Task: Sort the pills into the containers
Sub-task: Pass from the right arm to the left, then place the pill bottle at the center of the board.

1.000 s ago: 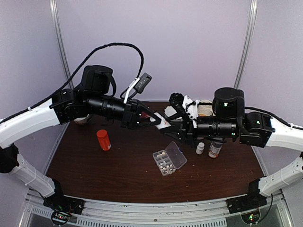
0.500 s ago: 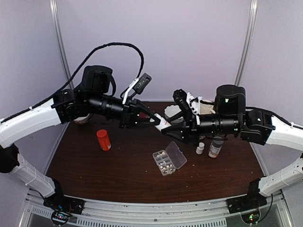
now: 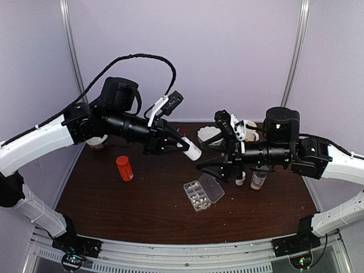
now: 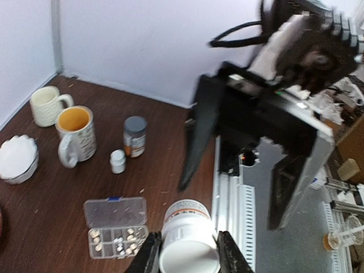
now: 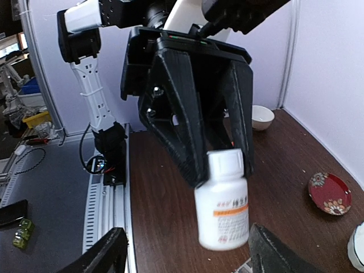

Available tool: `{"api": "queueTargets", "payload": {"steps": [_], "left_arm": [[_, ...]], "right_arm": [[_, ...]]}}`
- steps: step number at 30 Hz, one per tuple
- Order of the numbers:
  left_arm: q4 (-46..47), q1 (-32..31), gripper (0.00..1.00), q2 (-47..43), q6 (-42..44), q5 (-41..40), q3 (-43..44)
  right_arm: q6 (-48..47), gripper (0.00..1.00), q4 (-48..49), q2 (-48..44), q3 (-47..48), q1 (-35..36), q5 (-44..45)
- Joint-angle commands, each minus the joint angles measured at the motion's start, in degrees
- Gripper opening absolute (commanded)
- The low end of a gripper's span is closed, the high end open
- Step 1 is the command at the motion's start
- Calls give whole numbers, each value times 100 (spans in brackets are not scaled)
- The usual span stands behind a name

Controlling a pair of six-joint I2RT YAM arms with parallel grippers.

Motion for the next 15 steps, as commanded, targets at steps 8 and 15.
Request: {"api": "queueTargets", "payload": {"steps": [8,15], "left_arm": [[-1072,1045,1,1115,-19,-2997,-140],[-384,1498,0,2058,-277,-3157,-168]], "right_arm": [[858,83,499,-1028,-1473,-464,2683],[1214,84,527,-1633,-2064,-1234,2834]]}}
